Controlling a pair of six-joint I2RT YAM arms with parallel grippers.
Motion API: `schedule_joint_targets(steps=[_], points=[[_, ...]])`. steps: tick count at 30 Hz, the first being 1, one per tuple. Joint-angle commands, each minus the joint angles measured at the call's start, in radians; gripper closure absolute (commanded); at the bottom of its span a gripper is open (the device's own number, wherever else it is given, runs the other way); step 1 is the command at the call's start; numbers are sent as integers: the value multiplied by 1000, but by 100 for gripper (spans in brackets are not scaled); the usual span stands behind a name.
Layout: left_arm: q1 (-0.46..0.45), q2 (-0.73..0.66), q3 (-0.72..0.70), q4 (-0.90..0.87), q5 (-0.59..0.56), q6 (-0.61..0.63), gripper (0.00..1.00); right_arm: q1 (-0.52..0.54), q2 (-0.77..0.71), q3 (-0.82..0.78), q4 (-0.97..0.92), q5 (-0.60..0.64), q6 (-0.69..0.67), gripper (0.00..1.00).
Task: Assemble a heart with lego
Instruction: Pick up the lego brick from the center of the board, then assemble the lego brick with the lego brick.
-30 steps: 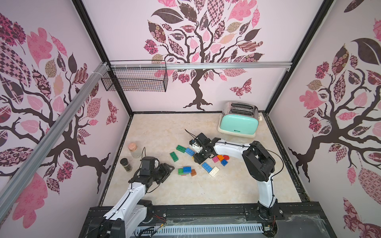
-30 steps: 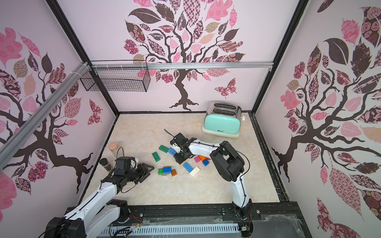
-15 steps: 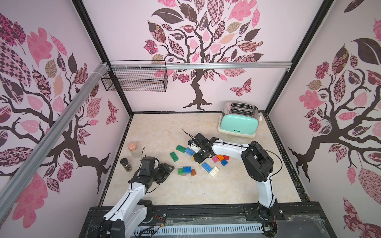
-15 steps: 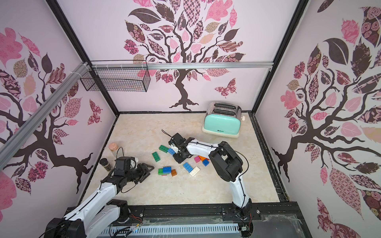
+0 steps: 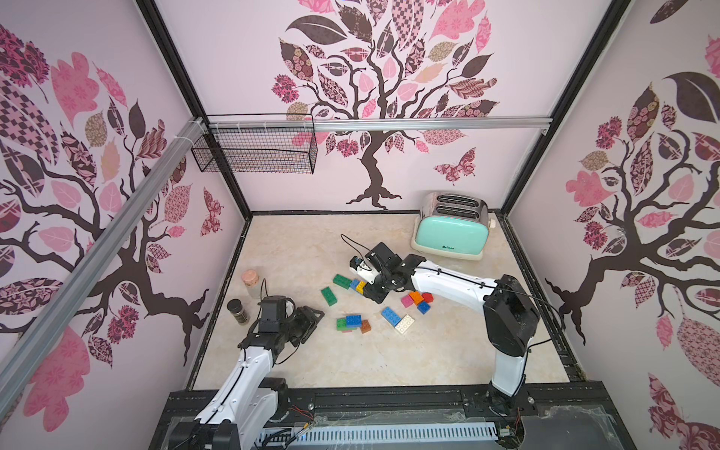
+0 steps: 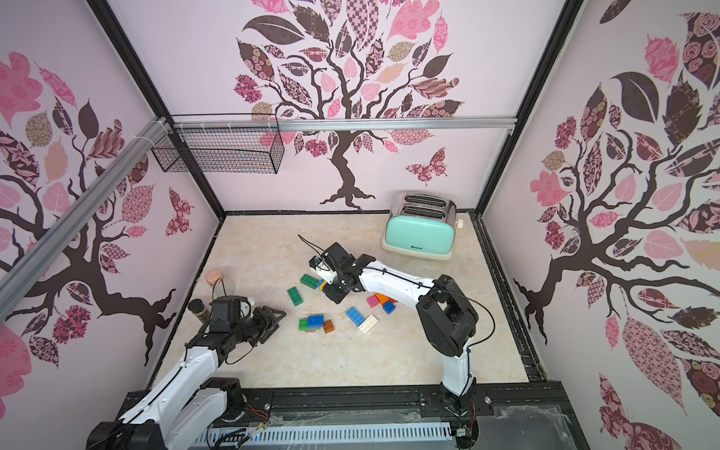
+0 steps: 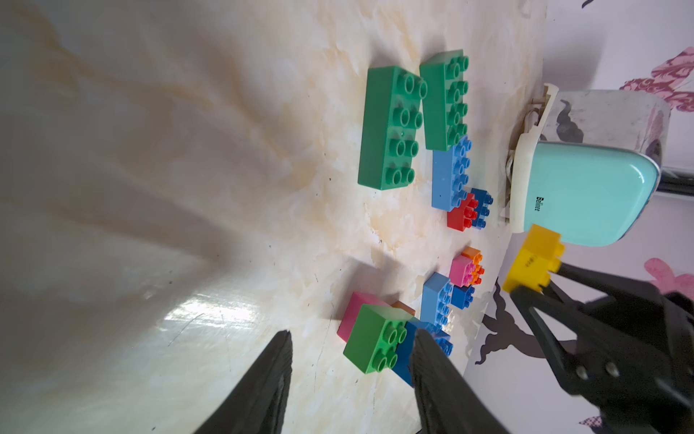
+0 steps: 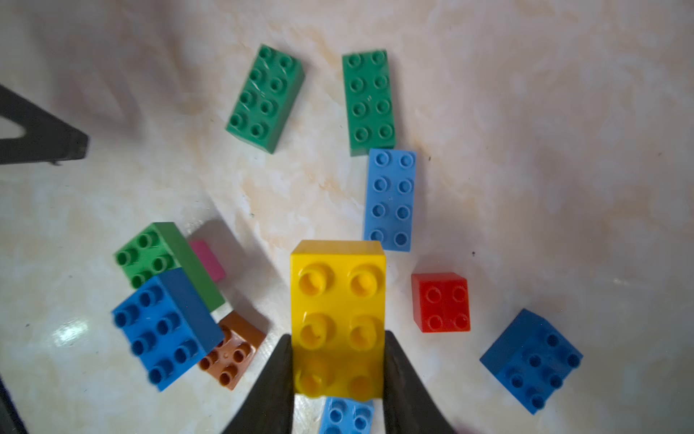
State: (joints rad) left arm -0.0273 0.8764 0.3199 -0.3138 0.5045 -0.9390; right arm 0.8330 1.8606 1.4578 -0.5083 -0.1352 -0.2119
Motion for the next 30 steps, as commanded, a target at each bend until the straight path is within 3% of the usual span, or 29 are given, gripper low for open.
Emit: schedule_joint_targets(steps=[1,5,13,30], points=[[68,-24,18,-21,46,-16,46,39,-6,48,-7,-80,-87,71],[131,-50,20,-39,89,-17,46,109,30,93,-42,-109,-180,71],[139,-94,22,-59,86,-29,46,197,102,138,-73,-132,-279,71],[152,-58,2,-25,108,-27,46,210,225,239,-162,-103,-467,71]])
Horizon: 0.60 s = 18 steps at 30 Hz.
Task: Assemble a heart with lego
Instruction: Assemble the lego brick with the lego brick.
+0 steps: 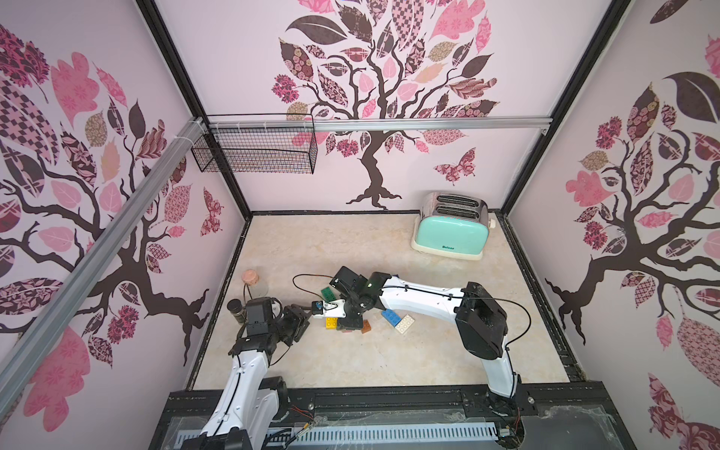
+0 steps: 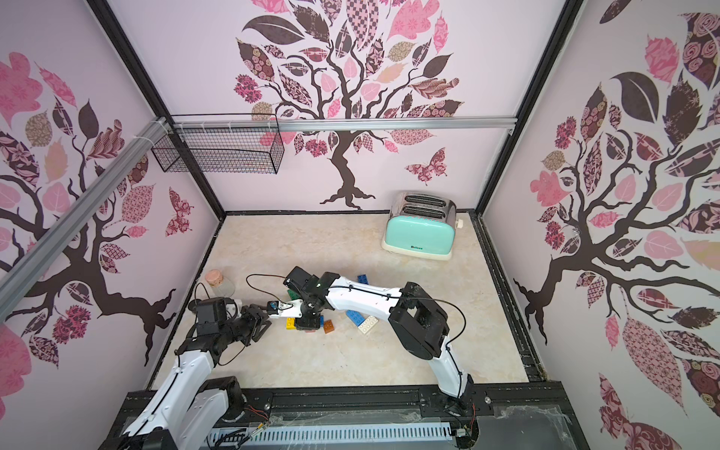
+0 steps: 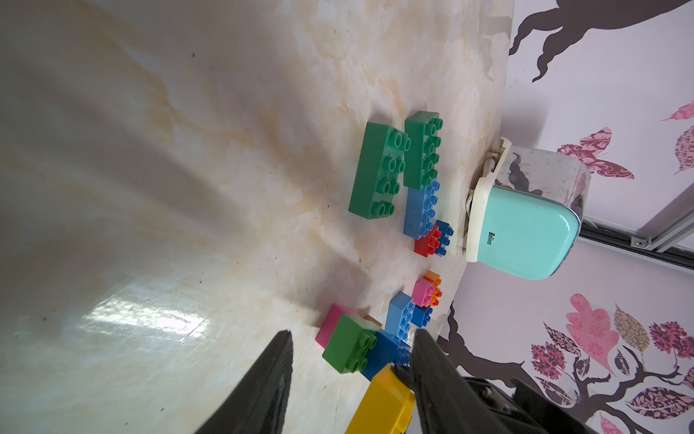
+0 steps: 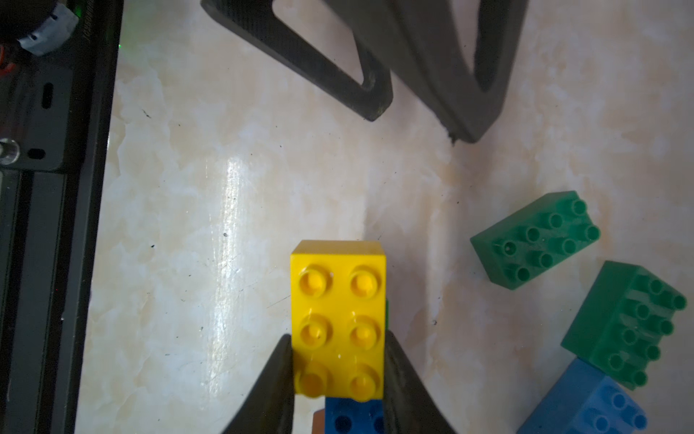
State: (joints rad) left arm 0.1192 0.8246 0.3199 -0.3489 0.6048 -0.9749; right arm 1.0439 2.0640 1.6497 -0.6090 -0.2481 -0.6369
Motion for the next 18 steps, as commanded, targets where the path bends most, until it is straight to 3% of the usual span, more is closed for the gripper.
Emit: schedule_joint_targets(steps=[1,18], points=[[6,-9,3,11,7,8,46,-1,30,56,-73,13,-48,71],[6,-3,2,6,0,22,47,-19,50,93,-127,60,-14,71]])
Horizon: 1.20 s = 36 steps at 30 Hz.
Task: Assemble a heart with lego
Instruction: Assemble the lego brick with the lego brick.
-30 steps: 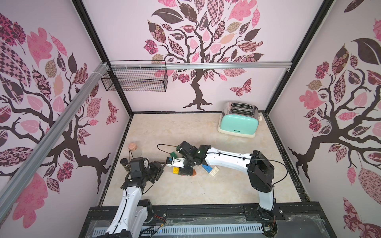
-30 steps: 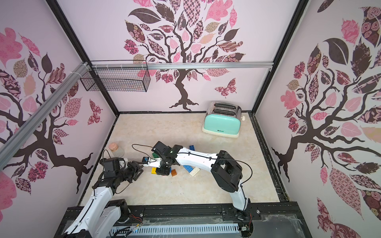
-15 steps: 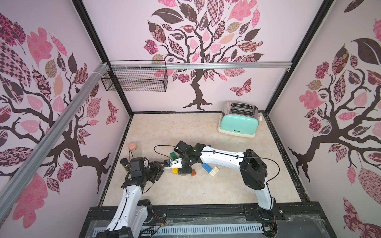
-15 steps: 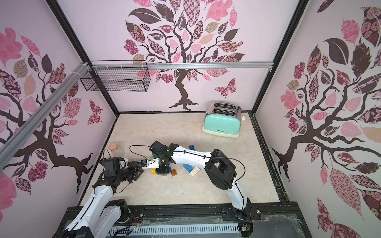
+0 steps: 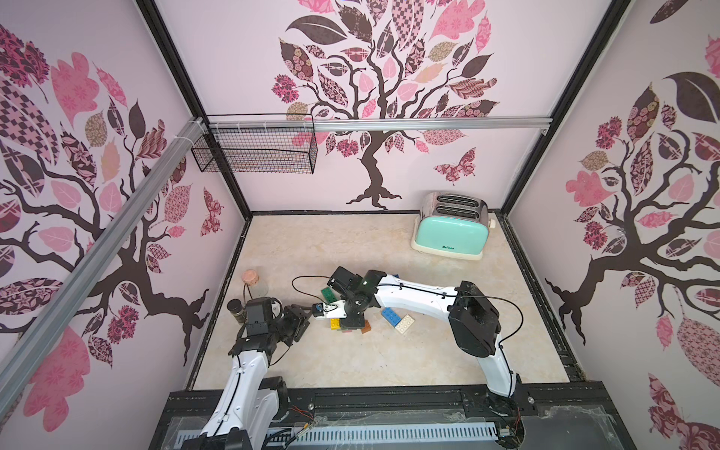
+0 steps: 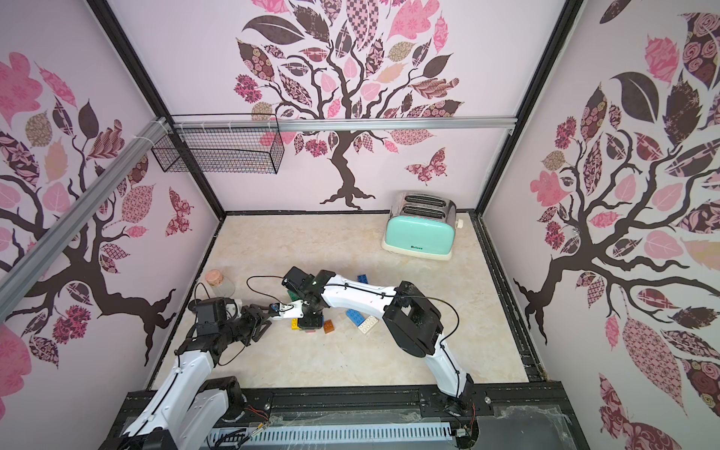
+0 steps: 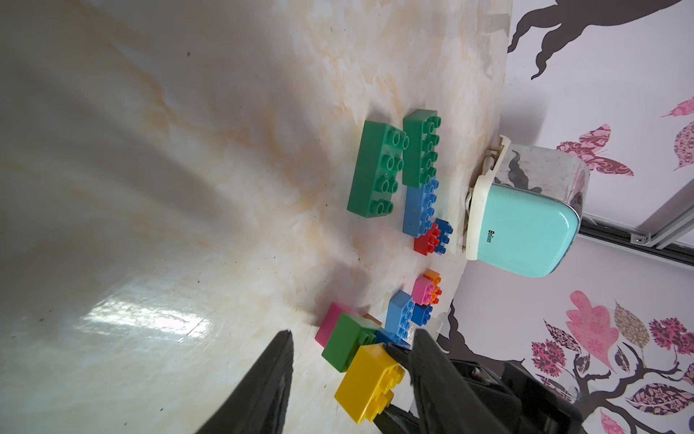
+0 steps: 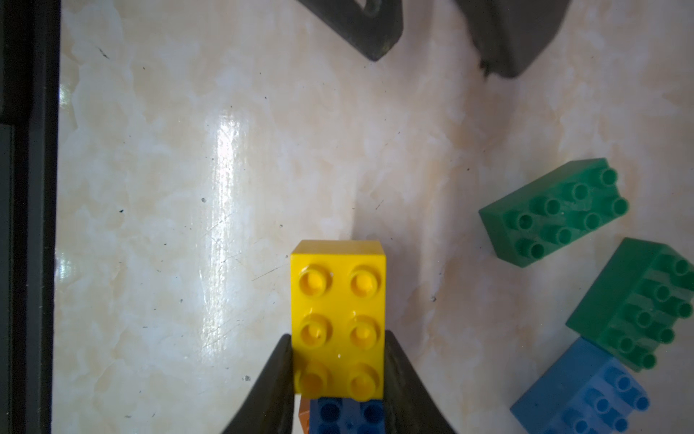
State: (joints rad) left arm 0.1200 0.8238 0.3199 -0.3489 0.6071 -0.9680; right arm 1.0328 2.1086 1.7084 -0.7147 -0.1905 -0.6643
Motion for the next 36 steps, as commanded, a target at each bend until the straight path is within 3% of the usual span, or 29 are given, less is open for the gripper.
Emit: schedule_joint_targets(steps=[1,12,36], points=[[7,-2,3,5,-1,15,47,-10,8,38,-22,3,13,71],[6,-6,2,4,-3,17,47,-14,41,54,-51,34,25,71],[6,-10,3,5,0,18,47,-28,41,82,-126,-63,-20,70]])
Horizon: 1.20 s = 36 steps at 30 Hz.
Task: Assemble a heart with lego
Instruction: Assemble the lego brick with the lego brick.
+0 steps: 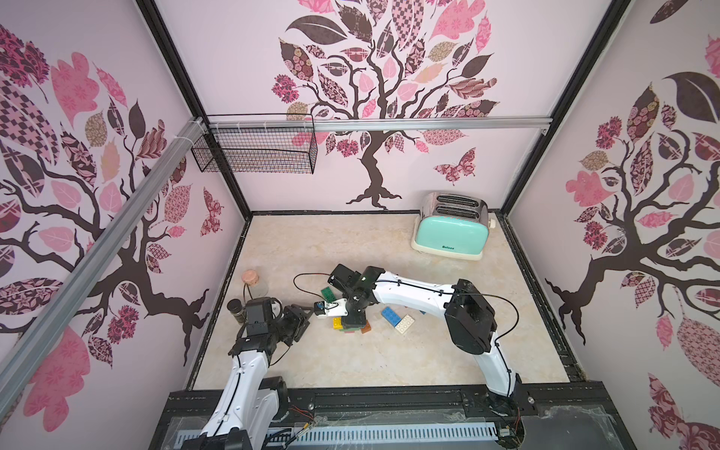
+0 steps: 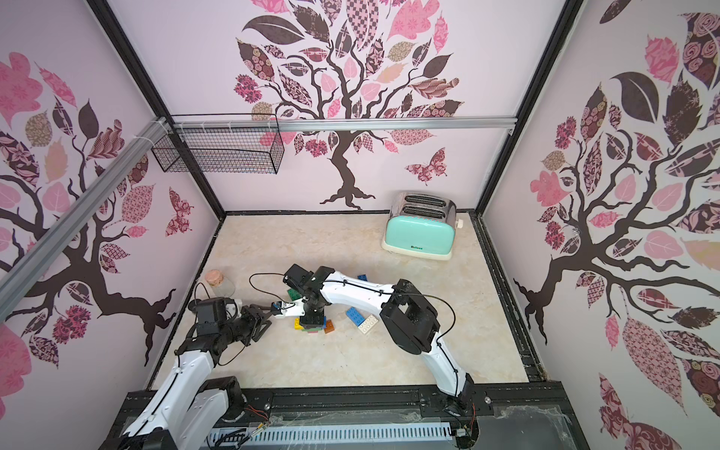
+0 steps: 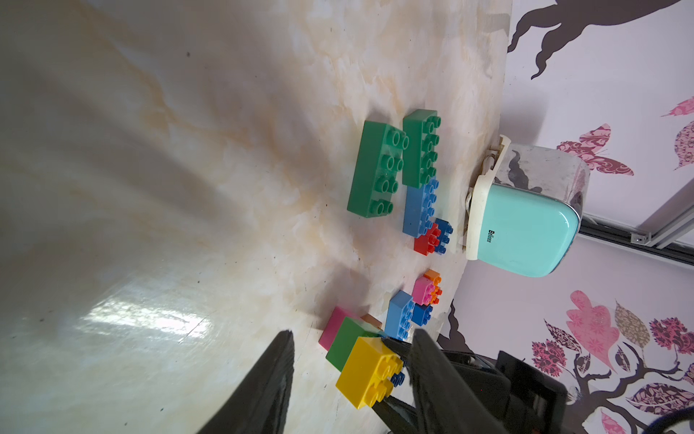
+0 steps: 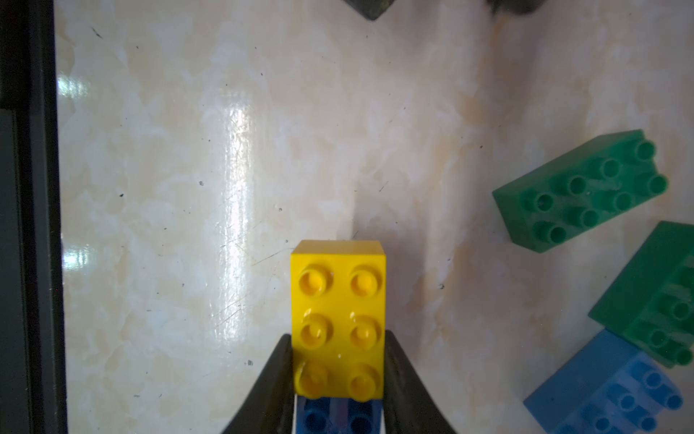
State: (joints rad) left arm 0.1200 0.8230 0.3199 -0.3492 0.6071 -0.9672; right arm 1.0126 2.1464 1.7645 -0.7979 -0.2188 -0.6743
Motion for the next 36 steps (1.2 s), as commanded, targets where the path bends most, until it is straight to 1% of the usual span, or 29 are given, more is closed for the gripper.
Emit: schedule_joint_targets(steps=[1,6,11,16,21,24,26,29,32,34,36], points=[[6,-9,2,4,0,18,47,-9,5,27,-42,-35,-11,70],[5,-12,1,4,-1,17,47,-16,27,31,-40,-7,7,70],[6,-8,2,5,0,19,47,-16,18,21,-14,-7,33,70],[6,-12,2,4,0,18,47,-16,17,0,-15,-28,20,70],[6,-10,1,6,0,18,47,-16,49,-2,-72,-2,0,70],[5,-6,1,7,0,19,47,-16,41,-31,-36,57,11,70],[5,-3,2,9,0,19,47,-13,18,-72,35,110,22,71],[5,-6,2,6,-1,19,47,-6,-40,-153,139,137,10,71],[6,-9,1,6,-3,18,47,-2,-68,-181,168,119,2,70],[7,-9,1,3,-3,18,48,-3,-57,-166,129,83,-6,70],[6,-13,2,2,-3,19,48,-3,-12,-122,46,43,-13,70]])
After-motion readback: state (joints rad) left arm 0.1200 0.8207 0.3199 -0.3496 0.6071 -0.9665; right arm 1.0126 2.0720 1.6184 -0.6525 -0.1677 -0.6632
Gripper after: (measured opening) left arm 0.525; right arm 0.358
